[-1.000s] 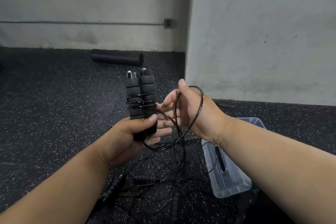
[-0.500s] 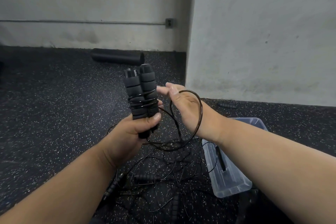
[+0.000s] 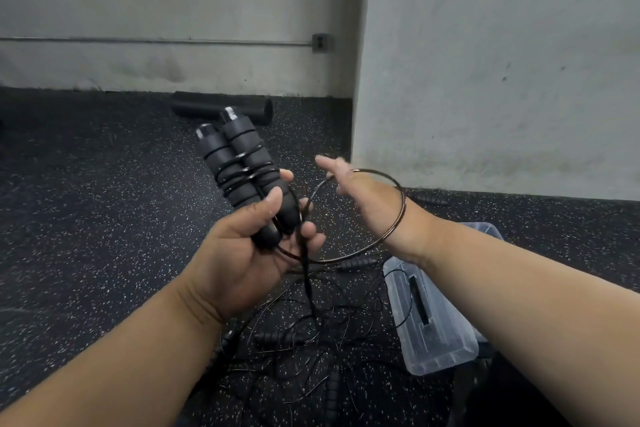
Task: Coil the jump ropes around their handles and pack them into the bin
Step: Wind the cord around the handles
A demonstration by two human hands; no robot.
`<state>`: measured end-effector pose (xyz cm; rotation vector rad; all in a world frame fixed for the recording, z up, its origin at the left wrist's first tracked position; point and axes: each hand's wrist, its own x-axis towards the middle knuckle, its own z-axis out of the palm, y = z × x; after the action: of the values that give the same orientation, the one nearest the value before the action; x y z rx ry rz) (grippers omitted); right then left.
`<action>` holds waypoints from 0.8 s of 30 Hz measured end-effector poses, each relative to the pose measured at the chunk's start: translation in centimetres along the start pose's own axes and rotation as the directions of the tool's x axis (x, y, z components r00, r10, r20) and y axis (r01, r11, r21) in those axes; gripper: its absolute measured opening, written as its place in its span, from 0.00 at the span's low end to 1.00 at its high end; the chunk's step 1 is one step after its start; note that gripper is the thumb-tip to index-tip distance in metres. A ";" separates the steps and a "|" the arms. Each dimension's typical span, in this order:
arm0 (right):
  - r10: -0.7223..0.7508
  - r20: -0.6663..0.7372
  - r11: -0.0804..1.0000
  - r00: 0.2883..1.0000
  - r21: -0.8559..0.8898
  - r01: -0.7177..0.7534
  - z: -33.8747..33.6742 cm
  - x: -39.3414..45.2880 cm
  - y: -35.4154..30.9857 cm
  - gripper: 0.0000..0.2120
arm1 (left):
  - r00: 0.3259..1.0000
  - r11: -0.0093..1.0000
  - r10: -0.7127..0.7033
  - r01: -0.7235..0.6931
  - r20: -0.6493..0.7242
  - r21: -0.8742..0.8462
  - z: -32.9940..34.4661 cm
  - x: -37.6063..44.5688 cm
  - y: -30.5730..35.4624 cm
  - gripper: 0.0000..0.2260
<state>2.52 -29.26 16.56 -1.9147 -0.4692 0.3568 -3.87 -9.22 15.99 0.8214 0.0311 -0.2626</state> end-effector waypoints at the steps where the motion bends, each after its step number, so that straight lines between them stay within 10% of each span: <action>1: 0.049 0.081 0.998 0.995 0.045 -0.053 0.3 0.2 1.0 0.25 | 0.999 0.999 0.031 -0.032 -0.020 -0.023 0.1 0.0 0.4 0.33; 6: 0.189 0.463 0.981 0.866 -0.133 -0.143 4.8 -1.3 5.2 0.13 | 0.987 0.983 0.110 -0.125 -0.115 -0.132 0.7 0.2 2.2 0.08; 24: 0.359 0.238 0.923 0.902 0.053 -0.381 3.7 0.7 11.6 0.14 | 0.951 0.963 0.226 -0.252 -0.212 -0.101 -3.2 -0.2 6.7 0.07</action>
<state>3.22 -29.91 4.44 -1.8711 -0.2219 0.8386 -2.23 -2.48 18.71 0.7141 0.1333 0.0519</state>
